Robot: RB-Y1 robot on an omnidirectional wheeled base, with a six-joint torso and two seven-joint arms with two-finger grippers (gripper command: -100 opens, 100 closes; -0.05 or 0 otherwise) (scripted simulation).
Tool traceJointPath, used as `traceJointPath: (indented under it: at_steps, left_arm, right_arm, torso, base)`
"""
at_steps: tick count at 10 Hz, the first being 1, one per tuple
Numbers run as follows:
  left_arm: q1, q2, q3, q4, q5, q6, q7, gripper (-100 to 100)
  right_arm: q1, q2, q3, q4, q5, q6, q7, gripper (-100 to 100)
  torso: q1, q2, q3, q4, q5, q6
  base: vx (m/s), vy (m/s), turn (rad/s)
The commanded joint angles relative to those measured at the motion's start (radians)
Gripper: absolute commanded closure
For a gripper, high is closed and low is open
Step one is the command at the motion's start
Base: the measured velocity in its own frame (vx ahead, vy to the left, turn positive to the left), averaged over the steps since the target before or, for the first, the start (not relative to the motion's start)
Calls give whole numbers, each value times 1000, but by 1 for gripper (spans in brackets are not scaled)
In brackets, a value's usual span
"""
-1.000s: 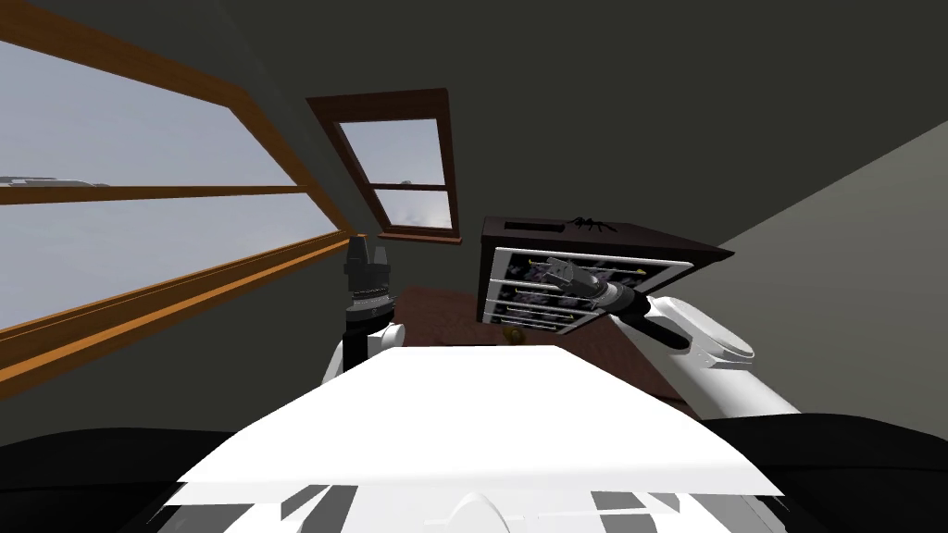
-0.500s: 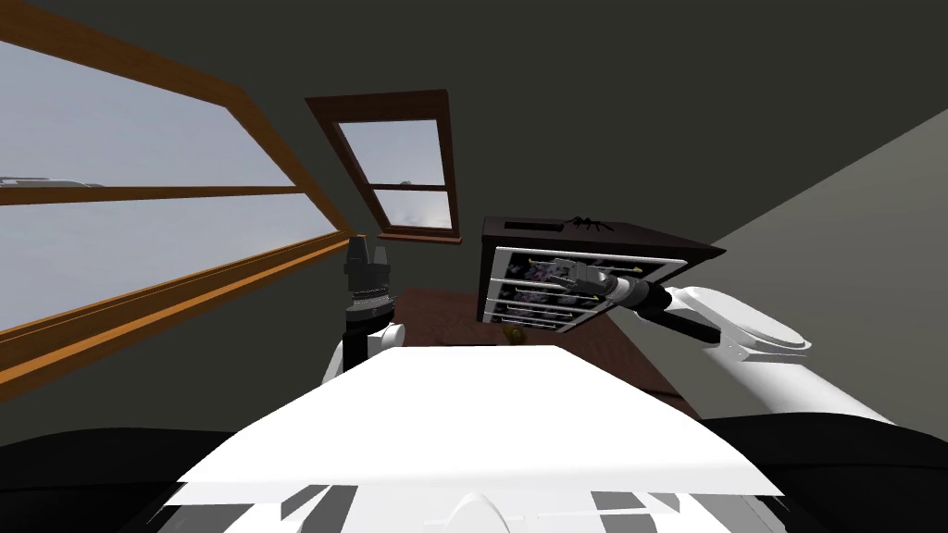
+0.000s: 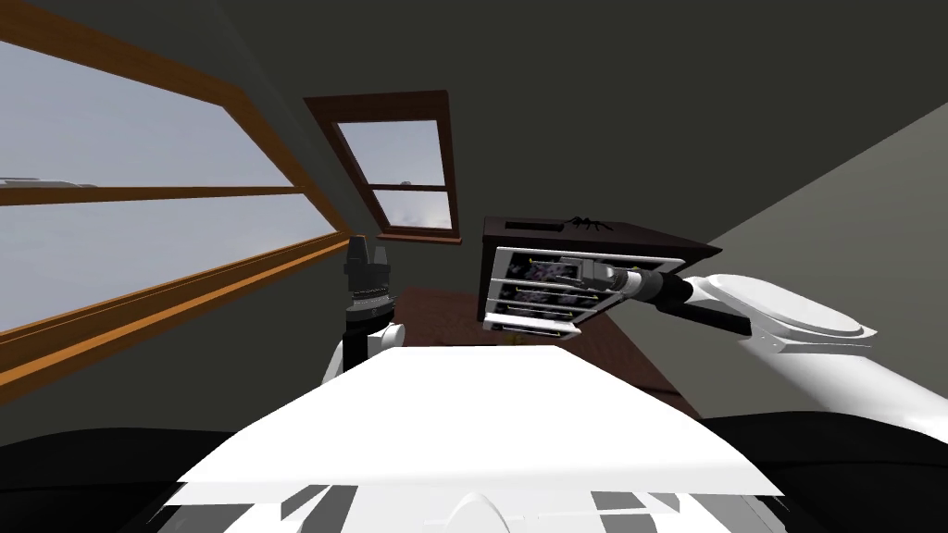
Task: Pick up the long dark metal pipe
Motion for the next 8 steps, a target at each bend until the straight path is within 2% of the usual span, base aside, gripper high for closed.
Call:
traceJointPath:
  at_steps: [1, 2, 4, 5, 6, 7, 8]
  left_arm:
    - [0, 0, 0, 0, 0, 0, 0, 0]
    - [0, 0, 0, 0, 0, 0, 0, 0]
    - [0, 0, 0, 0, 0, 0, 0, 0]
    - [0, 0, 0, 0, 0, 0, 0, 0]
    - [0, 0, 0, 0, 0, 0, 0, 0]
    - [0, 0, 0, 0, 0, 0, 0, 0]
    - [0, 0, 0, 0, 0, 0, 0, 0]
  right_arm:
    - [9, -50, -20, 29, 13, -18, 6, -100]
    - [26, -83, -53, 71, 43, -36, 12, -100]
    - [26, -135, -53, 75, 43, -36, 12, -100]
    - [46, -169, -85, 119, 73, -52, 19, -100]
    - [46, -202, -85, 122, 73, -52, 19, -100]
    - [68, -233, -116, 165, 101, -66, 25, -100]
    - [68, -257, -116, 168, 101, -66, 25, -100]
  torso:
    - [0, 0, 0, 0, 0, 0]
    - [0, 0, 0, 0, 0, 0]
    - [1, -1, 0, 0, 0, 0]
    - [0, 0, 0, 0, 0, 0]
    - [1, -1, 0, 0, 0, 0]
    - [1, -1, -1, 0, 0, 0]
    - [2, -2, -1, 0, 0, 0]
  base:
    - [10, 31, -23]
    - [23, 38, -33]
    - [11, 27, -10]
    - [21, 31, -22]
    - [28, 34, -26]
    - [44, 49, -25]
    - [36, 40, -20]
